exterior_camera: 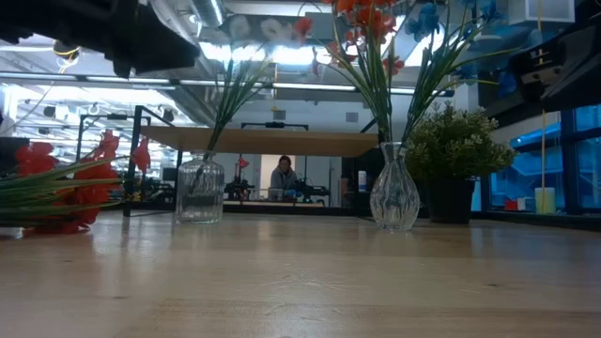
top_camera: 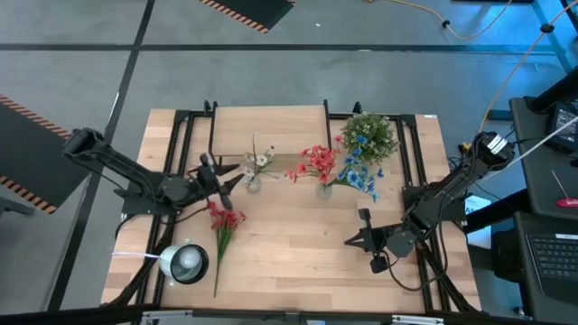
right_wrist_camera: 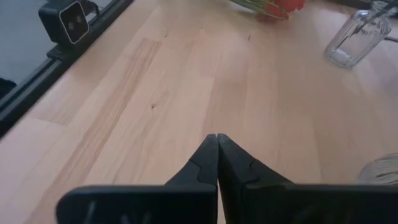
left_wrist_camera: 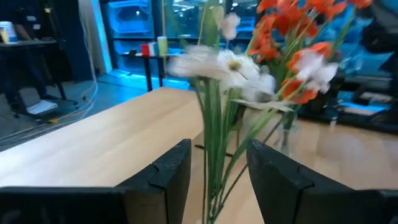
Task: Pick and place flowers into a vace then onto a shelf
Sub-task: Put the red flowers into the left transparent vase
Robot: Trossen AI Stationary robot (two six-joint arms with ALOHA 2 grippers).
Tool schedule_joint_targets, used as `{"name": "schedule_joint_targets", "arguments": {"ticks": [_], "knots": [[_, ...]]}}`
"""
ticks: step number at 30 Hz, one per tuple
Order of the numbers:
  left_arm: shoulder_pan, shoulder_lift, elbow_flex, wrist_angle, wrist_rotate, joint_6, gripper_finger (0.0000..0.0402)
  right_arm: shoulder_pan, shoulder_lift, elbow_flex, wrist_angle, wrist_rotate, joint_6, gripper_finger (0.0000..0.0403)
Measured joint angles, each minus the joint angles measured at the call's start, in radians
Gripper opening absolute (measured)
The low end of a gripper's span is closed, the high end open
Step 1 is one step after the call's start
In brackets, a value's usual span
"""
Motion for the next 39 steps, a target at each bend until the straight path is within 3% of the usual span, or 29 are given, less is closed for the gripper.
{"name": "schedule_joint_targets", "arguments": {"ticks": [7,11,20,27,31,35,39], "knots": [[-0.033,-0.032,0.0,0.0,0.005,0.0,0.015,-0.034,0.0,0.0,0.001,0.0,-0.018,0.0],[-0.032,-0.032,0.063,-0.115,-0.01,-0.007,0.015,-0.056,0.0,0.0,0.013,0.0,-0.021,0.0],[-0.031,0.029,0.348,-0.617,-0.009,-0.162,0.015,-0.116,0.0,0.0,0.043,-0.001,-0.026,0.0],[-0.032,0.191,0.655,-0.985,-0.017,-0.244,0.015,-0.17,0.0,0.0,0.066,-0.001,-0.028,0.0],[-0.039,0.307,0.841,-1.252,-0.015,-0.368,0.015,-0.183,0.0,0.0,0.065,-0.002,-0.028,0.0],[-0.039,0.437,1.017,-1.529,0.049,-0.541,0.015,-0.183,0.0,0.0,0.065,-0.003,-0.028,0.0],[-0.029,0.582,1.184,-1.777,0.193,-0.718,0.015,-0.183,0.0,0.0,0.059,-0.003,-0.028,0.0]]}}
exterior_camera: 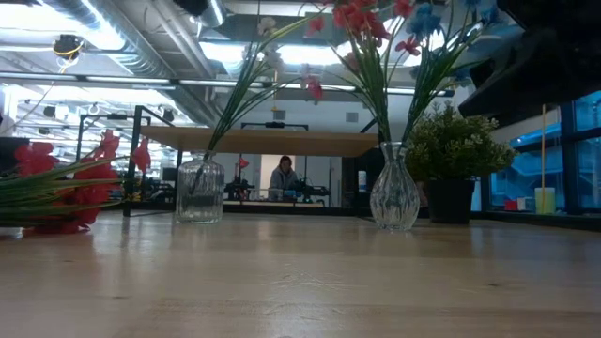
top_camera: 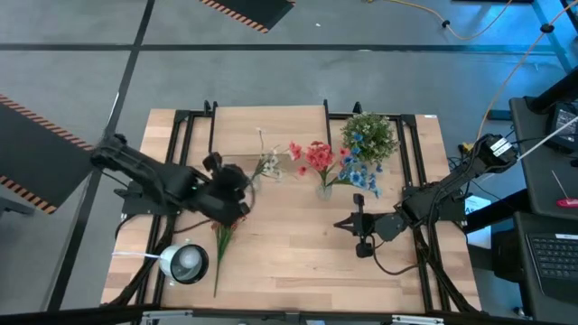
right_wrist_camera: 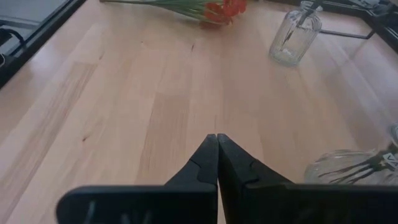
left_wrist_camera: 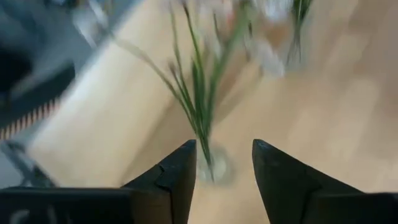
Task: Pick and place flowers into a vace then onto a shelf
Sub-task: Put the red flowers into the left transparent vase
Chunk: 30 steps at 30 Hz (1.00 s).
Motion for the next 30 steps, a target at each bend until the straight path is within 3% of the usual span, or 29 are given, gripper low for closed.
{"name": "schedule_joint_targets", "arguments": {"ticks": [5,9,15,24,30], "knots": [[0.019,0.199,0.193,-0.293,0.264,-0.207,0.015,0.0,0.0,0.0,-0.004,0.0,0.0,0.0],[0.036,0.304,0.275,-0.243,0.499,-0.244,0.015,0.0,0.0,0.0,-0.009,-0.002,0.0,0.0],[0.05,0.417,0.346,-0.28,0.75,-0.388,0.0139,0.001,0.0,0.0,-0.02,-0.068,0.0,0.0],[0.044,0.47,0.345,-0.283,0.911,-0.542,0.0115,0.006,0.0,0.0,-0.033,-0.197,-0.003,0.0],[0.011,0.47,0.343,-0.283,0.903,-0.64,0.0118,0.012,0.0,0.0,-0.058,-0.212,-0.025,0.0]]}}
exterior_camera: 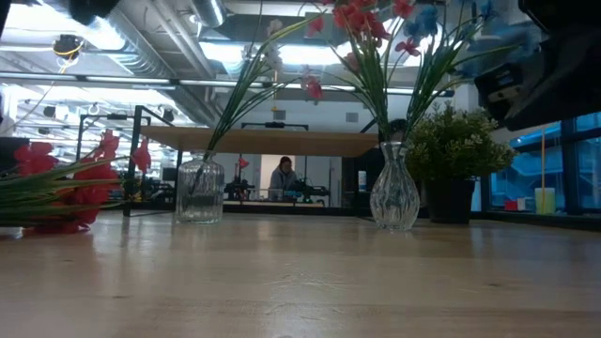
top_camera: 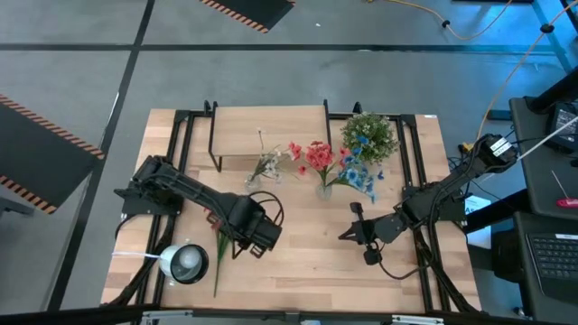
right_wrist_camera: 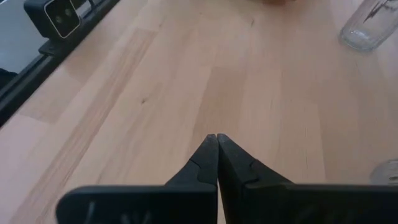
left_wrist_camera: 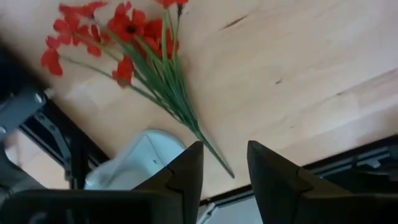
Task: Pick and place flowers into a vace then onto a shelf
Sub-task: Put the red flowers into the left transparent vase
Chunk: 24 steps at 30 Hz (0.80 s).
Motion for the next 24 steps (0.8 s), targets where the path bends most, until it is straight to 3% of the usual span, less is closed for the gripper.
{"name": "schedule_joint_targets", "arguments": {"ticks": [9,24], "knots": [[-0.068,0.043,-0.001,-0.001,-0.062,-0.123,0.0134,0.0,0.0,0.0,0.007,0.001,-0.024,0.0],[-0.114,0.184,-0.001,0.0,0.022,-0.138,0.0198,0.002,0.0,0.0,0.006,-0.009,-0.02,0.0]]}}
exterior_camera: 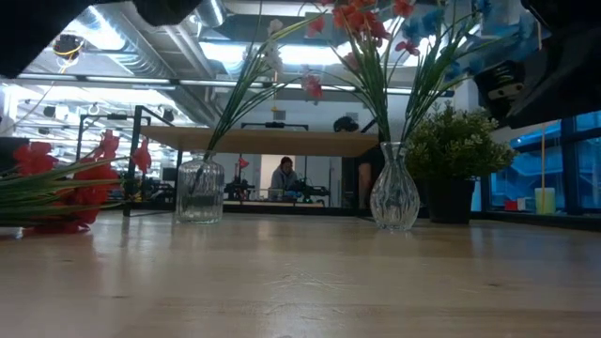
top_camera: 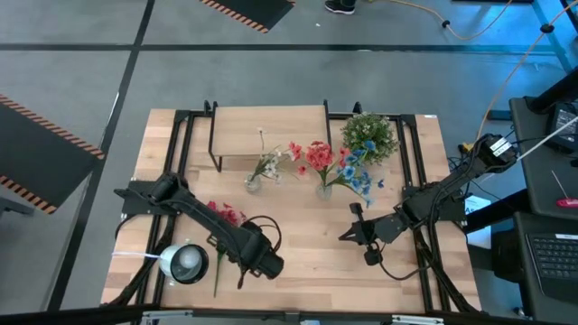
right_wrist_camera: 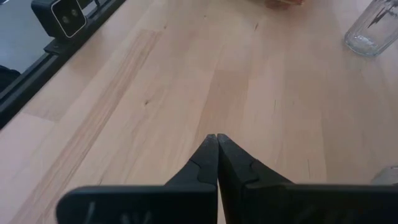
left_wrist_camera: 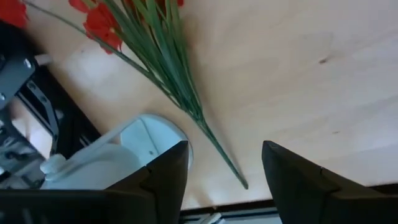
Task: Pick and place flowers into a vace then onto a shelf
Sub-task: Put the red flowers into the left transparent vase
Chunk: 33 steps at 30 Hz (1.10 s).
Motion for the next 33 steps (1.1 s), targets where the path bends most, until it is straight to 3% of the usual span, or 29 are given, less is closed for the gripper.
{"name": "schedule_joint_targets", "arguments": {"ticks": [10,24,33], "knots": [[-0.025,0.082,0.0,0.0,-0.008,-0.115,0.0203,0.0,0.0,0.0,-0.002,-0.05,0.024,0.0],[-0.064,0.156,-0.004,0.001,0.0,-0.114,0.0203,0.023,0.0,0.0,0.003,-0.051,0.024,0.0],[-0.064,0.156,-0.106,-0.002,0.045,-0.096,0.0203,0.023,0.0,0.0,0.003,-0.05,0.025,0.0]]}}
